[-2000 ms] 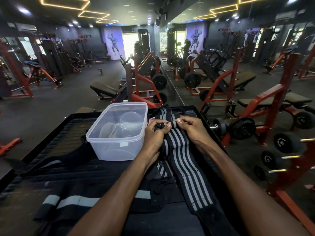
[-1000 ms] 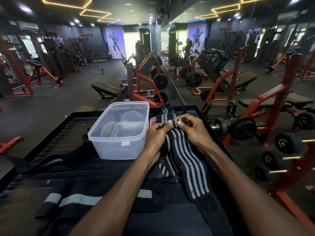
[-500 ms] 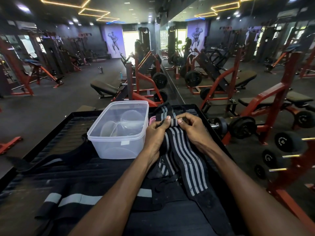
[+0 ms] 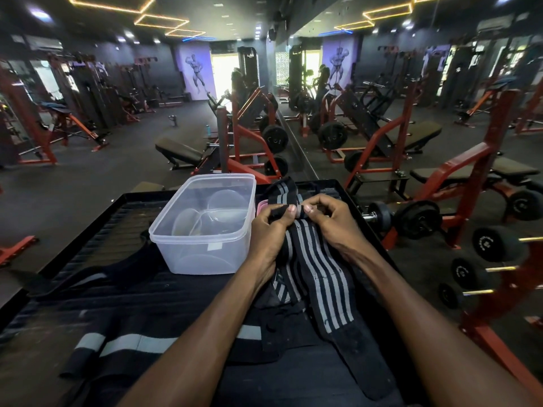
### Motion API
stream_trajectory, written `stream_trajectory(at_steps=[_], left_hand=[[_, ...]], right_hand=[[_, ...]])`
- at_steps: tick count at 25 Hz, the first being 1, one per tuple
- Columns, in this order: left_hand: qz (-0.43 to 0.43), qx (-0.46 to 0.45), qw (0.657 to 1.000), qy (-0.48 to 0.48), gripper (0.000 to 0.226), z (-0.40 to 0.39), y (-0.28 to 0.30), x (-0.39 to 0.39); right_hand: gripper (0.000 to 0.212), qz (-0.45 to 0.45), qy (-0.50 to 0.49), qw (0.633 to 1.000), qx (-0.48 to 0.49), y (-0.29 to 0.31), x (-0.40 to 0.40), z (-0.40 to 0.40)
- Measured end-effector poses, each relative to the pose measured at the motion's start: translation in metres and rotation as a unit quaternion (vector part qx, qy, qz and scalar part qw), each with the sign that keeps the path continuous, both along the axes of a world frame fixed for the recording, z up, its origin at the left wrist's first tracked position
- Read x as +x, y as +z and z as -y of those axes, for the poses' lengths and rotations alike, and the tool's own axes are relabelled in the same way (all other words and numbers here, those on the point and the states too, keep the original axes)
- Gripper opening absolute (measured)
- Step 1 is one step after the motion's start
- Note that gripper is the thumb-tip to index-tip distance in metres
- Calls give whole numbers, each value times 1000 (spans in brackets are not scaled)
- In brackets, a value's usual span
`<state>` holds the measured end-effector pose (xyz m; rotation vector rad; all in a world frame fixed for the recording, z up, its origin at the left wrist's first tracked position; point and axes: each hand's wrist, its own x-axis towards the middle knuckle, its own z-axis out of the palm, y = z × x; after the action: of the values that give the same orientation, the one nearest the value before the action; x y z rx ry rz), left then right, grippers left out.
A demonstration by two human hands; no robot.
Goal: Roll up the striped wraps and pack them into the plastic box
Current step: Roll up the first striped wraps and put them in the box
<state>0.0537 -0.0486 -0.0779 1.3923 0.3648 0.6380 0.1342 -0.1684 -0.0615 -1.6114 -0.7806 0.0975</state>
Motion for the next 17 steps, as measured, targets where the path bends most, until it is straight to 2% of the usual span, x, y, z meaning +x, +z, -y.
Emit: stream_trajectory(at_steps=[2,5,8,11,14,17], left_hand=[[-2,-19,1000,-6,20,-2,2,0],[-4,22,999,40,2,-3,3,-1],[0,40,998,45,11,-3,1,-1],[-7,2,1000,22,10,-2,3,-3],[-11,-8,1000,-6,22,-2,3,-4],[-12,12,999,31,8,0,6,-6]], right_hand=[[10,15,9,1000,-1,1,-1,1],[15,-7,10,1000,-5,1,-1,-1],[15,-34,8,999,-19,0,5,-1],[14,17,5,999,-28,0,7,3],[17,38,23,999,-17,2,5,5],[8,2,26,999,-30,3,4,2]])
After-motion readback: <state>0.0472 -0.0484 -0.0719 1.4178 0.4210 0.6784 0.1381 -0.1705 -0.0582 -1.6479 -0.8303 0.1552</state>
